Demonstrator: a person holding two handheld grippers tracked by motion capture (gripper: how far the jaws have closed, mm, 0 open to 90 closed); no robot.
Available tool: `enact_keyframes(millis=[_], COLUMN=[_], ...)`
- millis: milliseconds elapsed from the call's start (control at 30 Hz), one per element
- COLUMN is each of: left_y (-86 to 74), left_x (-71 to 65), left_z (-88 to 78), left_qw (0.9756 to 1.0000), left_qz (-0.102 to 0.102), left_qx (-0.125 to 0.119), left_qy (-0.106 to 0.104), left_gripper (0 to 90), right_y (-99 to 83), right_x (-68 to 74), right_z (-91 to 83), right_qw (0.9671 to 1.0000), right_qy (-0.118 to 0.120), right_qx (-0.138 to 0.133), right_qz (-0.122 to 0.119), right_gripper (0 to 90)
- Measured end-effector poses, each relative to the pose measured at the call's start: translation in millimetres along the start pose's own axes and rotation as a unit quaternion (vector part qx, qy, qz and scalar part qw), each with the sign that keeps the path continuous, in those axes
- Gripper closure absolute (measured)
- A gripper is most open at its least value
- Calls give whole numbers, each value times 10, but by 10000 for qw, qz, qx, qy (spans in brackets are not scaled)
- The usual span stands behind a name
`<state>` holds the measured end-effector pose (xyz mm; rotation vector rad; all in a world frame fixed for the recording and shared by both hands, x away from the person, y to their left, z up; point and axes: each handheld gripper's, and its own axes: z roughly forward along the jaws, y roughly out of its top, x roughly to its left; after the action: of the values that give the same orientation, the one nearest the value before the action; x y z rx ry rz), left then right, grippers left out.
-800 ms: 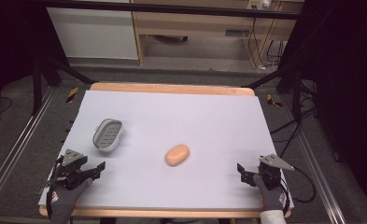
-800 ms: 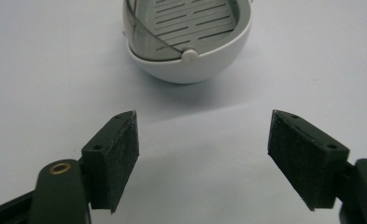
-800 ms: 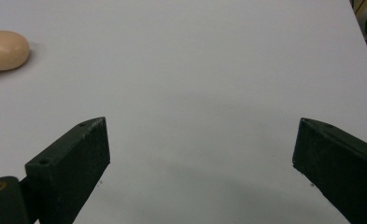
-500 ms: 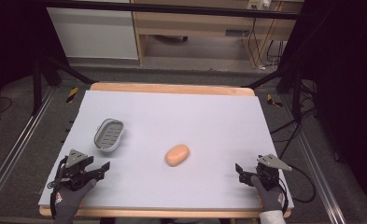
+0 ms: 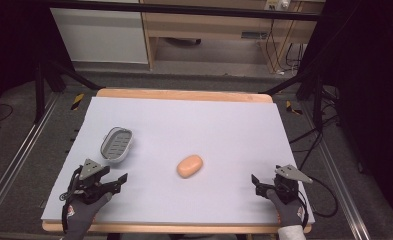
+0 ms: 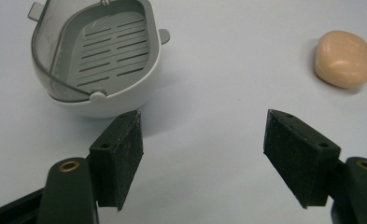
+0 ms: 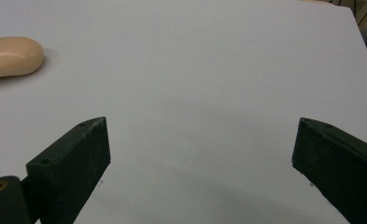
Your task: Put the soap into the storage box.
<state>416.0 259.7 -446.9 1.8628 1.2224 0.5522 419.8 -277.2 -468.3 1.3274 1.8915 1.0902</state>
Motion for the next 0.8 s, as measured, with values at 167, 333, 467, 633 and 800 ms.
enact_keyframes(millis=[167, 333, 467, 633, 800], left_y=[69, 143, 236, 362, 458], left_x=[-66, -107, -166, -247, -356], left_z=[-5, 10, 29, 77, 156], left_qw=[9999, 9997, 9995, 9990, 9985], left_qz=[82, 64, 95, 167, 260], left_qx=[-55, -67, -143, -171, -139], left_qy=[-94, -207, -276, -377, -466], left_gripper=[272, 266, 263, 258, 255], right_y=[1, 0, -2, -3, 4], right_x=[5, 0, -6, -18, -12], right_z=[-2, 2, -5, -3, -9], right_qw=[10000, 10000, 9999, 9999, 9999], right_qy=[-9, -35, -83, -65, -60], right_qx=[-1, 24, 15, 9, -4], right_qz=[12, 30, 65, 80, 106], right_gripper=[48, 48, 47, 48, 47])
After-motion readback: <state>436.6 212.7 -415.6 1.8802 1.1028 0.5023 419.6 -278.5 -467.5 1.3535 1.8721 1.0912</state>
